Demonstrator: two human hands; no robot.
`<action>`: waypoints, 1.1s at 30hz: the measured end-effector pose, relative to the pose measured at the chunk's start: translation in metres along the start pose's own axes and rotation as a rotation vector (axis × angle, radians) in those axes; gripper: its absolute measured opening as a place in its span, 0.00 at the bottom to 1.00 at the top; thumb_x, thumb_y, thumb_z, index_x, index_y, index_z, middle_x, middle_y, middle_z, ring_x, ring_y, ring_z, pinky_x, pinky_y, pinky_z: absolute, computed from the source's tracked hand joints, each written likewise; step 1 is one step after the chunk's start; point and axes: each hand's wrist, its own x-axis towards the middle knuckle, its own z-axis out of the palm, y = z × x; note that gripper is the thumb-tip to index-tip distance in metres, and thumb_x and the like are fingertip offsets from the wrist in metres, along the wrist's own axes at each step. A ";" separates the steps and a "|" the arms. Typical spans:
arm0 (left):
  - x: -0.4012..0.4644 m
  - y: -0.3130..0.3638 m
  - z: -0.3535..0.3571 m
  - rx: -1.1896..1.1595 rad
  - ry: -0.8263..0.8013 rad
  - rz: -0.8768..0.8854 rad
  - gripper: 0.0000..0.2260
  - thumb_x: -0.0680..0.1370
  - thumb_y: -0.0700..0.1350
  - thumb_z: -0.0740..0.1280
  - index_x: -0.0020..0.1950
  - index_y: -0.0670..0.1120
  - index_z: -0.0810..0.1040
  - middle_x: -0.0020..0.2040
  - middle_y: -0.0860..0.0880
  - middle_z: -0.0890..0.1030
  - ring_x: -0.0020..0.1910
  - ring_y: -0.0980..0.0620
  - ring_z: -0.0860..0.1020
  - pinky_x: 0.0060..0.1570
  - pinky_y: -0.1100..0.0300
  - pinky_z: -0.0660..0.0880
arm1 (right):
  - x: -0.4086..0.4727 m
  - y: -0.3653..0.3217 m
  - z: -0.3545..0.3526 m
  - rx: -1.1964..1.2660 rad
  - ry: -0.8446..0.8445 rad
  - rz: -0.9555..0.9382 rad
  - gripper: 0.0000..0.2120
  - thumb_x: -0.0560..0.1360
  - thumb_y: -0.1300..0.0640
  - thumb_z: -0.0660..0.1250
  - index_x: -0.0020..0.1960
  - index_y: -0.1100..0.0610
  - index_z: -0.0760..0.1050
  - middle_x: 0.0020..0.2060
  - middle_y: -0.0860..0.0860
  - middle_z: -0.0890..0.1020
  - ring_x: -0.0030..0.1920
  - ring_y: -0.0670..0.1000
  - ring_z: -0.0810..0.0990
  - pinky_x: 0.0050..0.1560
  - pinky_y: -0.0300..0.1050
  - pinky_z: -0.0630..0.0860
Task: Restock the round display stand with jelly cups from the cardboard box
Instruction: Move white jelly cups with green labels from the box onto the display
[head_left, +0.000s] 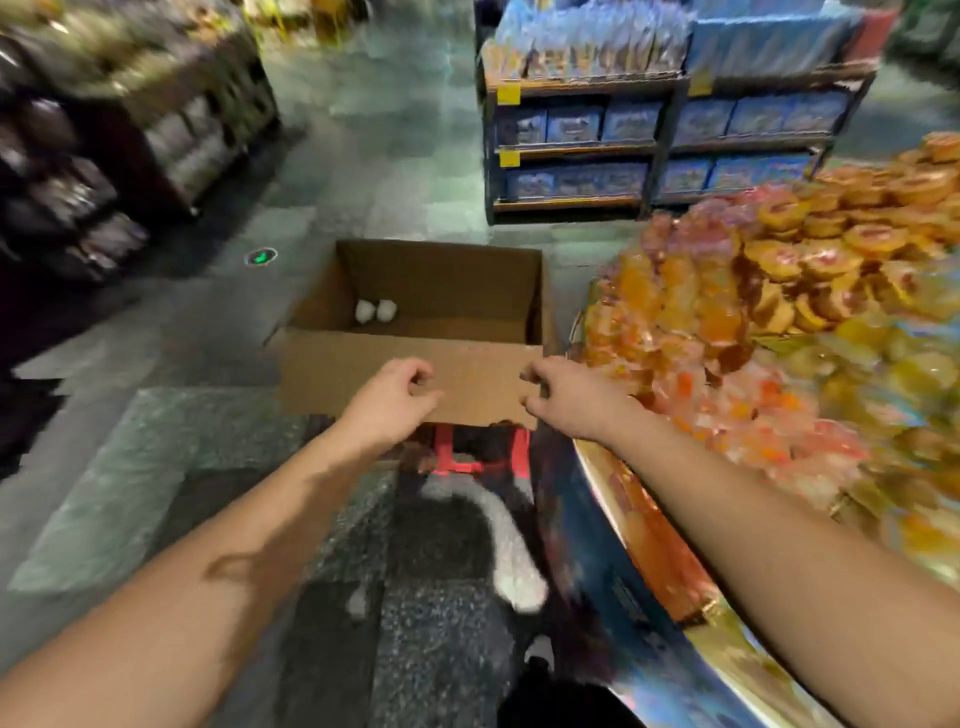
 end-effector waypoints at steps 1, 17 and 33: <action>0.010 -0.015 -0.005 0.026 -0.012 -0.047 0.17 0.79 0.49 0.68 0.66 0.45 0.74 0.63 0.46 0.74 0.59 0.48 0.74 0.51 0.63 0.65 | 0.020 -0.007 0.009 0.019 -0.042 -0.011 0.19 0.78 0.52 0.64 0.67 0.58 0.73 0.63 0.57 0.77 0.63 0.56 0.75 0.59 0.44 0.70; 0.263 -0.156 -0.041 -0.061 -0.053 -0.444 0.15 0.79 0.48 0.68 0.63 0.43 0.76 0.59 0.45 0.79 0.55 0.47 0.78 0.47 0.60 0.69 | 0.348 -0.048 0.069 0.095 -0.443 -0.094 0.14 0.81 0.56 0.63 0.65 0.56 0.73 0.62 0.54 0.77 0.59 0.53 0.77 0.60 0.49 0.76; 0.508 -0.320 -0.001 -0.714 -0.047 -0.971 0.14 0.80 0.50 0.64 0.63 0.47 0.74 0.52 0.49 0.78 0.50 0.50 0.79 0.55 0.52 0.78 | 0.563 -0.058 0.180 0.556 -0.509 0.557 0.18 0.80 0.47 0.64 0.66 0.54 0.74 0.54 0.50 0.80 0.54 0.49 0.79 0.58 0.48 0.78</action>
